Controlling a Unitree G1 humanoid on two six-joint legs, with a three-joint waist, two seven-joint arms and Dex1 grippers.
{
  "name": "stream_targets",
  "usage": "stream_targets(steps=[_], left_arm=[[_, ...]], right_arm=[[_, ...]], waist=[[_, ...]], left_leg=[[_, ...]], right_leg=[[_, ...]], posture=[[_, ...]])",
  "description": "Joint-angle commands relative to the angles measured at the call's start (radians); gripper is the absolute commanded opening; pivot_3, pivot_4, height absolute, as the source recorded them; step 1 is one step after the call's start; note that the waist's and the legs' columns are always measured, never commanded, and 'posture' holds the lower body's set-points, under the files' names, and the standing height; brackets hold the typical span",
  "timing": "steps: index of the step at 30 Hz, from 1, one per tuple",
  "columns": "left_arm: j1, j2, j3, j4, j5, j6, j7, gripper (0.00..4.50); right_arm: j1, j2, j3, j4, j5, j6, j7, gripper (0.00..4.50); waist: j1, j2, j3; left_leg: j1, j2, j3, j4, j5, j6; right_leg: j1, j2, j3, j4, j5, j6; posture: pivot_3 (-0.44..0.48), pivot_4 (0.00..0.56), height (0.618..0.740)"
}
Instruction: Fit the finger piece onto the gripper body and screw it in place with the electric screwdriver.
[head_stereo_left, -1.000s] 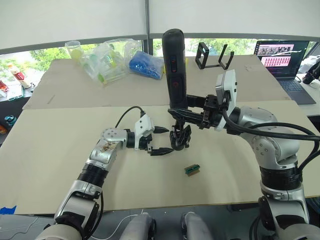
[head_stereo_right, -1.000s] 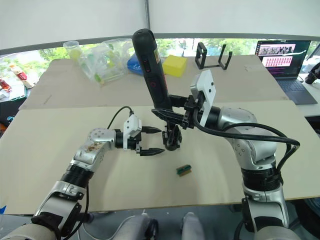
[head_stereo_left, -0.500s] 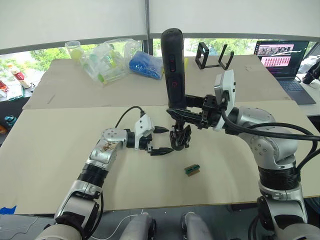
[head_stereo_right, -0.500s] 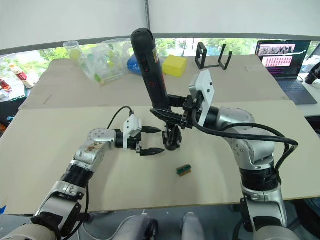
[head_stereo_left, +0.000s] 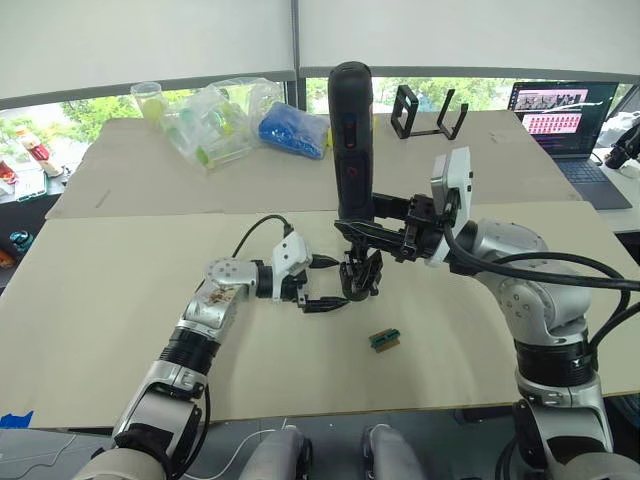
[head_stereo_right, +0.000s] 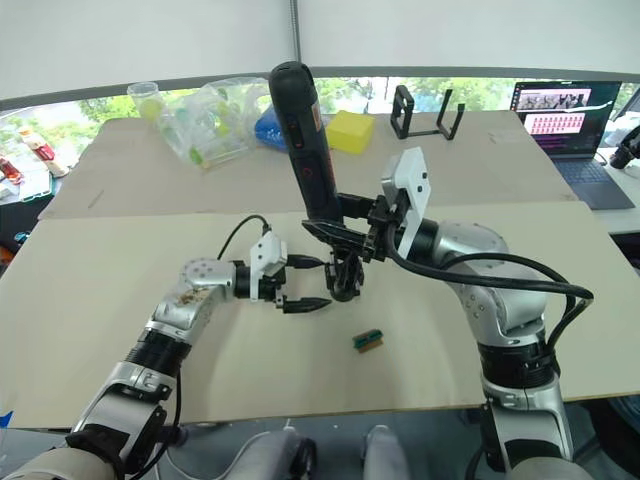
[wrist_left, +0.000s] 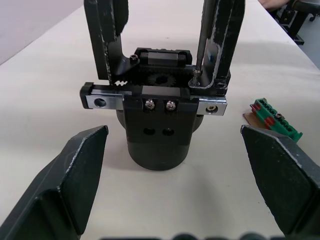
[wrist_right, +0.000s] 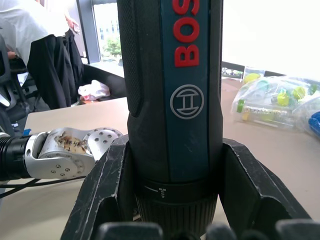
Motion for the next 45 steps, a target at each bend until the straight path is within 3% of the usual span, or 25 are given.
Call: stream_targets(steps=[1, 19, 22, 25, 35, 45], left_arm=[[-0.034, -0.024, -0.012, 0.027, 0.022, -0.050, 0.009, 4.50], [-0.124, -0.137, -0.014, 0.289, 0.109, -0.209, 0.073, 4.50], [-0.136, -0.150, -0.001, 0.322, 0.099, -0.222, 0.075, 3.62], [-0.150, -0.159, 0.001, 0.362, 0.105, -0.237, 0.072, 2.32], [-0.172, -0.157, 0.000, 0.452, 0.133, -0.291, 0.077, 2.28], [-0.178, -0.149, 0.003, 0.465, 0.137, -0.301, 0.075, 2.28]], right_arm=[[0.006, 0.008, -0.025, -0.040, 0.015, -0.018, -0.023, 1.91], [0.062, 0.013, -0.036, -0.066, 0.011, -0.040, -0.065, 1.91], [0.074, 0.013, -0.034, -0.065, 0.007, -0.053, -0.062, 1.91], [0.091, 0.016, -0.034, -0.053, 0.000, -0.076, -0.060, 1.91], [0.138, 0.039, -0.032, 0.002, -0.027, -0.155, -0.070, 1.91], [0.142, 0.027, 0.009, 0.039, -0.005, -0.054, -0.082, 1.91]], waist=[[0.000, 0.000, 0.000], [0.001, 0.000, 0.000], [0.001, 0.000, 0.000], [0.002, 0.000, 0.000], [0.003, -0.001, 0.000], [0.003, -0.003, -0.002]], left_leg=[[0.000, 0.000, 0.000, 0.000, 0.000, 0.000], [0.000, 0.000, 0.000, 0.000, 0.000, 0.000], [0.000, 0.000, 0.000, 0.000, 0.000, 0.000], [0.000, 0.000, 0.000, 0.001, 0.000, 0.000], [0.003, 0.000, 0.000, 0.001, 0.000, 0.000], [0.006, 0.000, 0.000, 0.001, 0.000, 0.000]], right_leg=[[0.000, 0.000, 0.000, 0.000, 0.000, 0.000], [0.000, 0.000, 0.000, 0.000, 0.000, 0.000], [0.001, 0.000, 0.000, 0.000, 0.000, 0.000], [0.001, 0.000, 0.000, 0.000, 0.000, 0.000], [0.003, 0.000, 0.000, -0.001, 0.000, 0.000], [0.005, 0.000, 0.000, -0.001, 0.000, 0.000]], posture=[[0.000, 0.150, 0.740], [0.000, 0.150, 0.740], [0.000, 0.150, 0.740], [0.000, 0.150, 0.740], [0.000, 0.150, 0.740], [0.000, 0.150, 0.740]])
